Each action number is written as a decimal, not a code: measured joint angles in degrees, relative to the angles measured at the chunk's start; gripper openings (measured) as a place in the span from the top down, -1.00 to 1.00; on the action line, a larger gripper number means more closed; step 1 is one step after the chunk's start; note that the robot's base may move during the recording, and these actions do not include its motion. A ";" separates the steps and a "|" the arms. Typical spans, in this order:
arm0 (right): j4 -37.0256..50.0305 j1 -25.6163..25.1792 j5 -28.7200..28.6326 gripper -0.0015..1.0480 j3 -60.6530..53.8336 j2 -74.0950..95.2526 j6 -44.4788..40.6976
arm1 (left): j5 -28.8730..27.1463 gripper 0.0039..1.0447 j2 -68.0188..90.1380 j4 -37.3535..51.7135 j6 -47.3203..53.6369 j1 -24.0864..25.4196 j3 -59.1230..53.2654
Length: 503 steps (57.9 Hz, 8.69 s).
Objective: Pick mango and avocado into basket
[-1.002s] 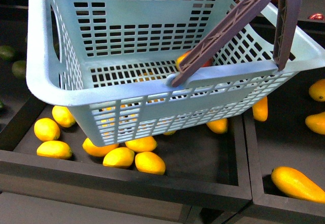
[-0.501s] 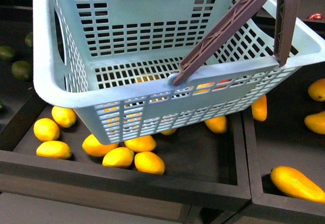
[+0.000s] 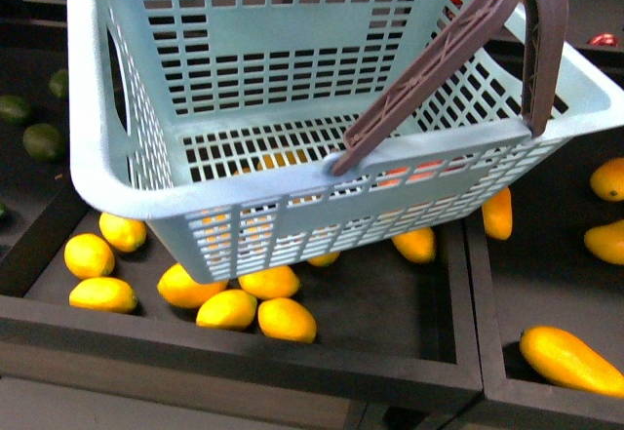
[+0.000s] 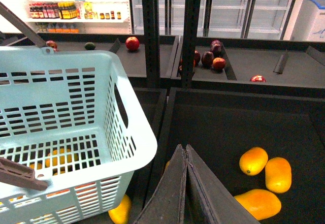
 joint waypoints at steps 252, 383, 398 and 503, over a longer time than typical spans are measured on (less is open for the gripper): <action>-54.97 -0.04 -0.33 -0.85 -3.67 -60.02 -0.17 | -1.64 0.90 -0.55 0.00 0.79 1.46 -0.13; -52.13 -22.38 -23.12 -0.85 63.21 86.01 -65.09 | 0.07 0.90 -0.55 0.00 0.00 0.07 -0.15; -51.89 -20.83 -22.91 -0.85 64.43 87.47 -63.01 | 0.09 0.90 -0.55 0.00 0.00 0.07 -0.15; -42.88 -22.36 -24.74 0.18 60.89 84.21 -47.43 | 0.09 0.90 -0.55 0.00 0.00 0.07 -0.15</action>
